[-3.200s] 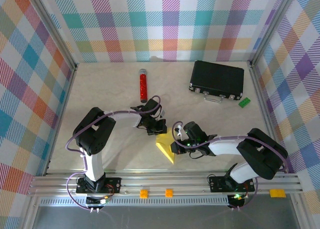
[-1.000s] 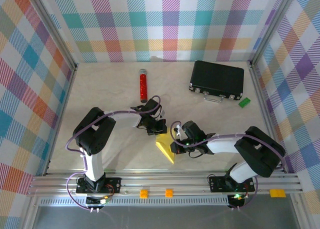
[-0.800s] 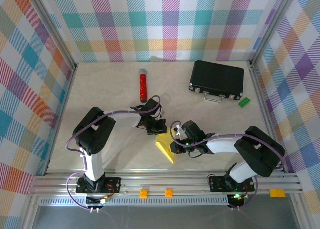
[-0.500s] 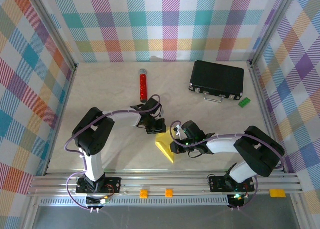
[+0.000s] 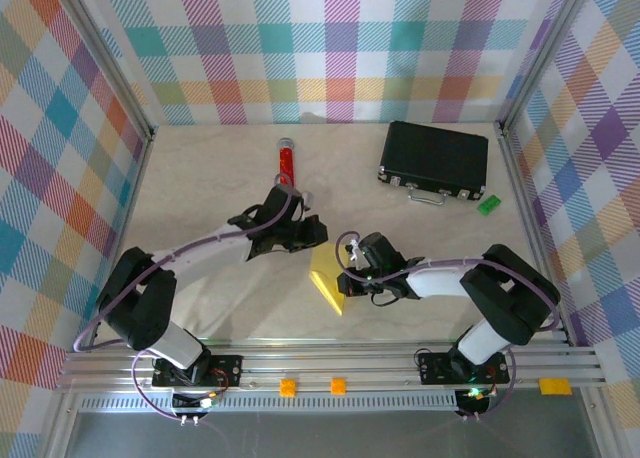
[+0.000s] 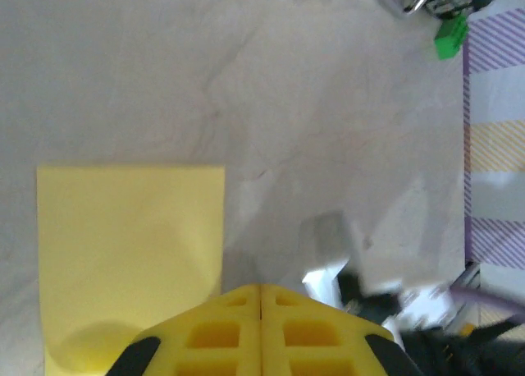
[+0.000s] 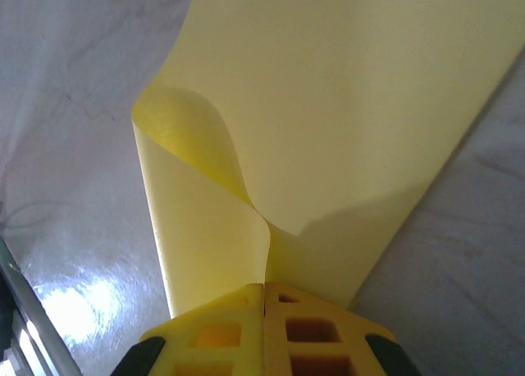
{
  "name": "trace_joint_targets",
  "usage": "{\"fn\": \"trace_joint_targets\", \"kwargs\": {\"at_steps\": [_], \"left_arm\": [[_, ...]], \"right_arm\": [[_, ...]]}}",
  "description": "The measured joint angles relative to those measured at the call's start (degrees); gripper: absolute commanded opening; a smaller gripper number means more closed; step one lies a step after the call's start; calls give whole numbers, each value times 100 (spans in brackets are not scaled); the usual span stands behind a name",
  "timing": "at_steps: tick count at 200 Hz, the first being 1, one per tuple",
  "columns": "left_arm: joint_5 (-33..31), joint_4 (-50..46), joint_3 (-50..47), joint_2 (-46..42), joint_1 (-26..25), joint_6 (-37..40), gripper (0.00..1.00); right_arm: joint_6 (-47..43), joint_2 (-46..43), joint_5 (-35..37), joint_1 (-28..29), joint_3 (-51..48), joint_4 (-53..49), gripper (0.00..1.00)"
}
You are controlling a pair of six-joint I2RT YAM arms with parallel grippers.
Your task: Fold a paper plane with a square sheet of paper (pick it up from the middle)
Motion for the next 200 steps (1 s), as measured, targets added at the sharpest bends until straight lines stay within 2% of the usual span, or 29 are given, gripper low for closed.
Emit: {"fn": "trace_joint_targets", "kwargs": {"at_steps": [31, 48, 68, 109, 136, 162, 200], "left_arm": [[282, 1364, -1445, -111, -22, -1102, 0], [308, 1851, -1934, -111, -57, -1552, 0], [308, 2096, -2041, -111, -144, -1840, 0], [264, 2210, -1976, -114, -339, -1919, 0], [168, 1676, -1611, -111, -361, -1668, 2], [83, 920, -671, 28, -208, -1108, 3], [227, 144, 820, 1150, 238, -188, 0]], "right_arm": [[4, 79, 44, -37, 22, 37, 3], [9, 114, 33, -42, 22, 98, 3], [11, 146, 15, -42, 22, 168, 3], [4, 146, 13, -42, 22, 164, 3], [0, 146, 11, -46, 55, 114, 3], [-4, 146, 13, -46, 63, 90, 3], [-28, 146, -7, -46, 70, 66, 3]]}}
